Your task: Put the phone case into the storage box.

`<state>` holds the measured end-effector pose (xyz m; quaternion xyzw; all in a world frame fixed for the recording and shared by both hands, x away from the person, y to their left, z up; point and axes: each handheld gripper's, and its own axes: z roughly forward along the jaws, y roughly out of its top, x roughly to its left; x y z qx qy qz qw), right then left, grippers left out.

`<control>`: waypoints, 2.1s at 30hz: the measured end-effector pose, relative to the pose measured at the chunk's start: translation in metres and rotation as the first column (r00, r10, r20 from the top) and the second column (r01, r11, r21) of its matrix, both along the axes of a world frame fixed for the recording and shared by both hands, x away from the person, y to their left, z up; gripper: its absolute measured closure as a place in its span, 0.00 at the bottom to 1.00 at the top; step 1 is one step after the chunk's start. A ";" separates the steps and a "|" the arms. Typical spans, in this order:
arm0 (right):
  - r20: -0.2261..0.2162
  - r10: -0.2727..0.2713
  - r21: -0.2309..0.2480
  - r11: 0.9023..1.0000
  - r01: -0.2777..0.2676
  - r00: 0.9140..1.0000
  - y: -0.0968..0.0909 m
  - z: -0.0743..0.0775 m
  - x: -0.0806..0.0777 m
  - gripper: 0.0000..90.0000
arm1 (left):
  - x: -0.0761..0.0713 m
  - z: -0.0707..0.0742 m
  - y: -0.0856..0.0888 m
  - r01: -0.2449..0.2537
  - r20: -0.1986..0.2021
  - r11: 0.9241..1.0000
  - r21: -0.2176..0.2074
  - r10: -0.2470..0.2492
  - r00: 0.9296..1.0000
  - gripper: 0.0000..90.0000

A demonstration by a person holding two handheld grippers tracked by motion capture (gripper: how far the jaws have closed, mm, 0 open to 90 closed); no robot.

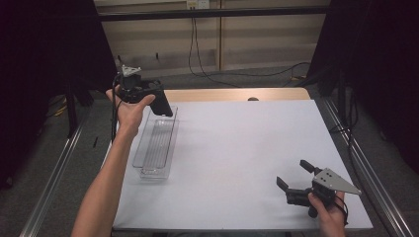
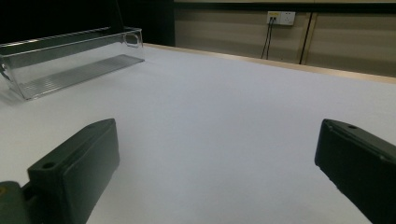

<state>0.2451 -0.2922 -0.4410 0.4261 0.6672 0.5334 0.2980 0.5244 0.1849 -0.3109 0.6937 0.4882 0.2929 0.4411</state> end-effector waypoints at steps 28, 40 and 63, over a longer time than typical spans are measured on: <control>-0.005 0.016 0.002 1.000 -0.016 1.000 0.000 0.000 0.000 0.00 | 0.016 -0.026 -0.018 -0.056 -0.034 0.998 0.022 0.057 0.998 0.15; -0.005 0.016 0.000 1.000 -0.016 1.000 0.000 -0.001 0.000 0.00 | 0.015 -0.028 -0.017 -0.047 -0.036 0.997 0.053 0.049 0.998 0.15; -0.013 0.018 0.001 1.000 -0.018 1.000 0.002 -0.001 0.001 0.00 | 0.006 -0.051 -0.010 -0.034 0.020 0.999 0.038 0.033 0.999 0.14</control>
